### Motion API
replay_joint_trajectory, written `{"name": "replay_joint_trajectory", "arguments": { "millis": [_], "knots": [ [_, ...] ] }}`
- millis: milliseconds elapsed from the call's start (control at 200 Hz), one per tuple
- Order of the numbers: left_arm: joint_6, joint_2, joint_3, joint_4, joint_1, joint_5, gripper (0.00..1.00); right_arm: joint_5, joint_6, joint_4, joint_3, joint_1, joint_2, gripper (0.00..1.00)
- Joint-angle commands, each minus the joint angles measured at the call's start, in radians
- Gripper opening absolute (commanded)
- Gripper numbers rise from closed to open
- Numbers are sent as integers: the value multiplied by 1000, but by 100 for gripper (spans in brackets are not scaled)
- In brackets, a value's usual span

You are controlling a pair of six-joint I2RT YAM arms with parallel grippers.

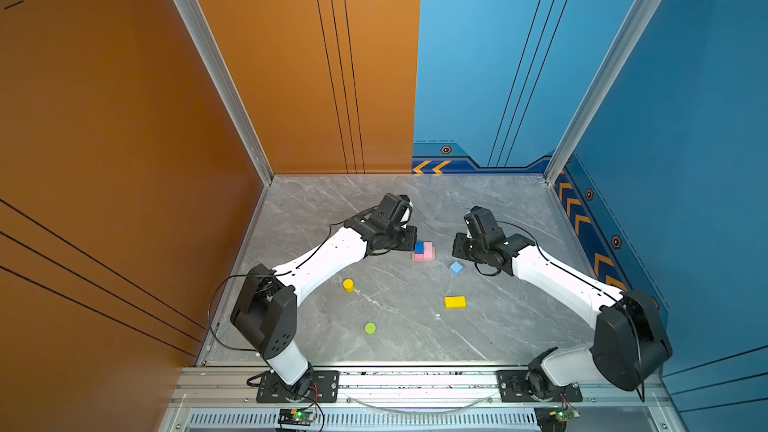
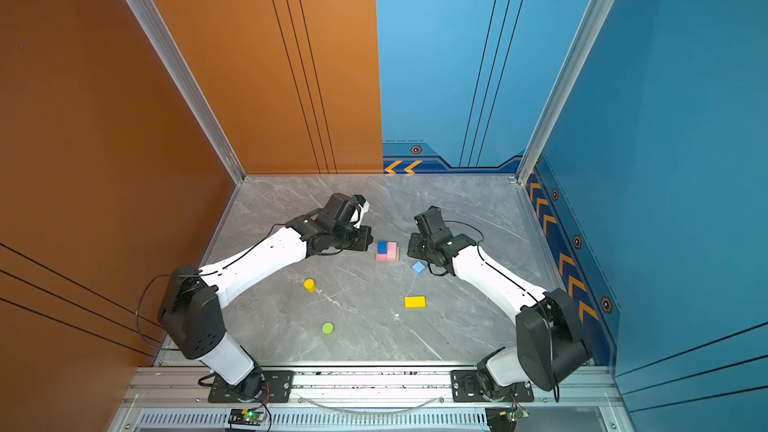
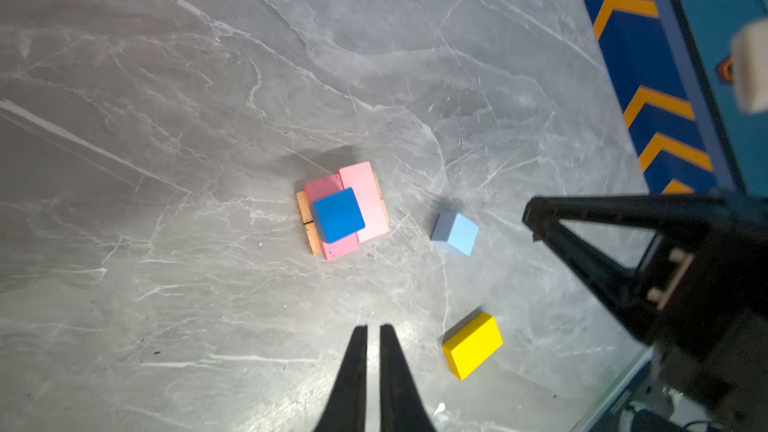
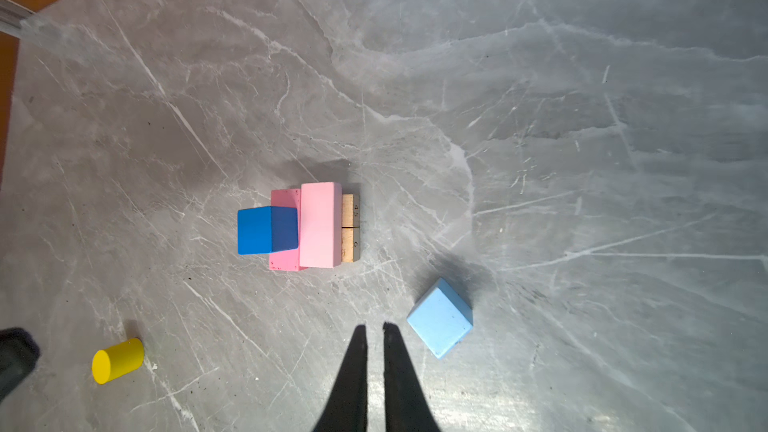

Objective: Build the wood block tower
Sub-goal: 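Open both grippers and lift them away from the tower, then move the left gripper toward the light blue cube while the right gripper withdraws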

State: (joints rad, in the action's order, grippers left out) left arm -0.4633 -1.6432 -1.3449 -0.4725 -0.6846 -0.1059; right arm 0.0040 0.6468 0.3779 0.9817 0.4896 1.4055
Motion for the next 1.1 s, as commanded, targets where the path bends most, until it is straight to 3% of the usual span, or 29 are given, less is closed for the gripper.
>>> {"name": "replay_joint_trajectory", "arguments": {
  "millis": [0, 170, 476, 641, 911, 1096],
  "knots": [
    [27, 28, -54, -85, -46, 80, 25, 4, -15, -30, -39, -22, -67, 15],
    [55, -17, -151, -140, -124, 100, 37, -16, -27, -41, -67, -78, -171, 19],
    [75, -156, -324, -222, -227, 106, 45, -65, -14, -129, -74, -159, -268, 30],
    [103, -258, -438, -252, -254, 77, 47, -17, 15, -214, -170, -173, -312, 32],
    [175, -466, -695, -416, -275, 76, 49, -64, 21, -232, -266, -270, -405, 34],
    [217, -567, -779, -503, -270, 111, 53, -91, 25, -237, -303, -331, -433, 36]
  ]
}}
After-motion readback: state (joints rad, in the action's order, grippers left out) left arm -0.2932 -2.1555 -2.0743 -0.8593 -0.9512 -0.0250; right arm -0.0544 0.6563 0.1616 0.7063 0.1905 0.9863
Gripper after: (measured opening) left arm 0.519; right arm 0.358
